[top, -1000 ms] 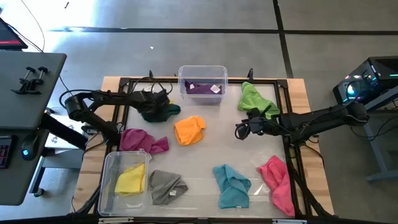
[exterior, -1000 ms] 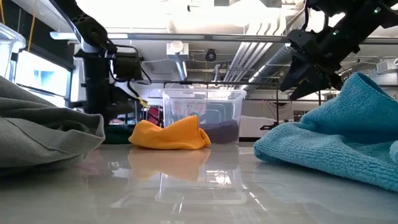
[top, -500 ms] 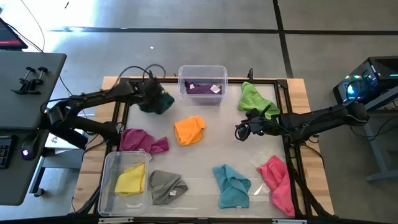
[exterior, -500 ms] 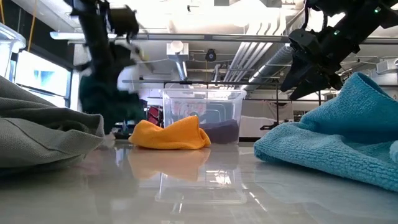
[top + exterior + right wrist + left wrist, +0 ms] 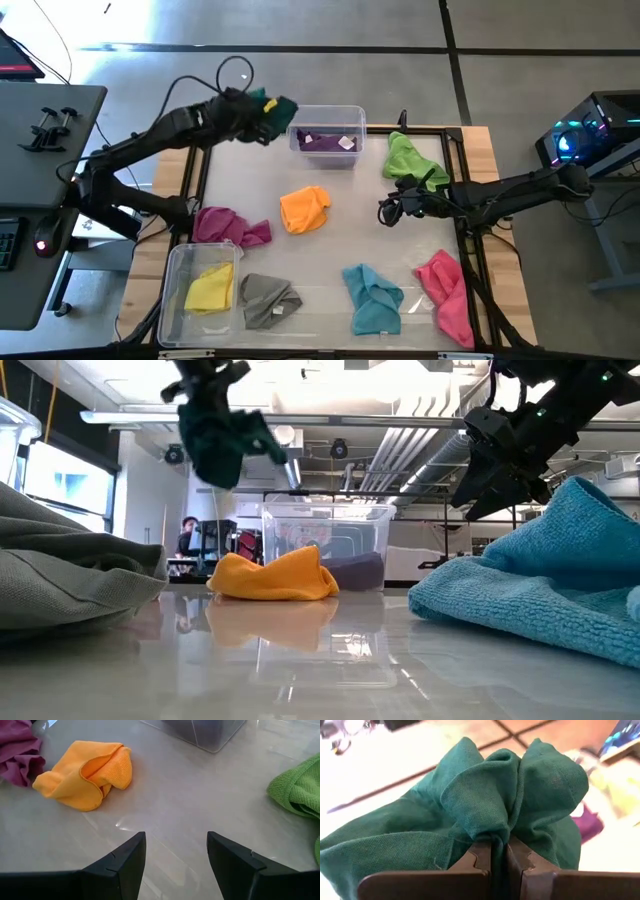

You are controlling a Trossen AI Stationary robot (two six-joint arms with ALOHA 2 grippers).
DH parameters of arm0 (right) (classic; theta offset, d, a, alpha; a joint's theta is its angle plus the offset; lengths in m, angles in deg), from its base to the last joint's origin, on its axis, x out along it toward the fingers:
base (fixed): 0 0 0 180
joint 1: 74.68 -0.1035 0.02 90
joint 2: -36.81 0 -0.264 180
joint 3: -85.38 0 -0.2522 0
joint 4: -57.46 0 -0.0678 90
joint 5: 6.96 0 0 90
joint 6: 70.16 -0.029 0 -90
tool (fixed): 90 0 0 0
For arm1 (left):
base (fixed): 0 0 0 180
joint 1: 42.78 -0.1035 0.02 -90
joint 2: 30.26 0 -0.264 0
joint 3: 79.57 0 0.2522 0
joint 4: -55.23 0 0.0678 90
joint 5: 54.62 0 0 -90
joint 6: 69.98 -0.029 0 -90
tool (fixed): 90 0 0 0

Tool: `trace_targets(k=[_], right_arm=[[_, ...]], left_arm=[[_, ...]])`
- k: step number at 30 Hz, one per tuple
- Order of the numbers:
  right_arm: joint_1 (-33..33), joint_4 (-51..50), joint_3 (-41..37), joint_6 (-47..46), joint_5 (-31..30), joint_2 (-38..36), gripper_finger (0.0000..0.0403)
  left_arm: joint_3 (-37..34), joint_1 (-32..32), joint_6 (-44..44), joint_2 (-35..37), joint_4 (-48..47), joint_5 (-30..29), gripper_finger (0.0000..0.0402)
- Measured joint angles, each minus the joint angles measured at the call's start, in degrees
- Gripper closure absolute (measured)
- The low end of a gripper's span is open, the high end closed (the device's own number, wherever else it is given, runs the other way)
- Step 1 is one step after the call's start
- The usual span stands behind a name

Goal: Sort towels by color in basket
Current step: Put the dark green kitchen towel into the top transparent bin

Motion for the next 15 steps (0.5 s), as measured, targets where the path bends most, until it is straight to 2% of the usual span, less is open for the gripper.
trace_targets(k=[7, 15], right_arm=[[0.0, 0.0, 0.0, 0.0, -0.5, 0.0, 0.0199], [0.0, 0.0, 0.0, -0.2, -0.5, 0.0, 0.0199]], left_arm=[[3.4, 2.6, -4.7, -2.6, 11.2, 1.4, 0.0396], [3.5, 5.6, -6.7, -9.2, 24.0, 8.7, 0.0396]])
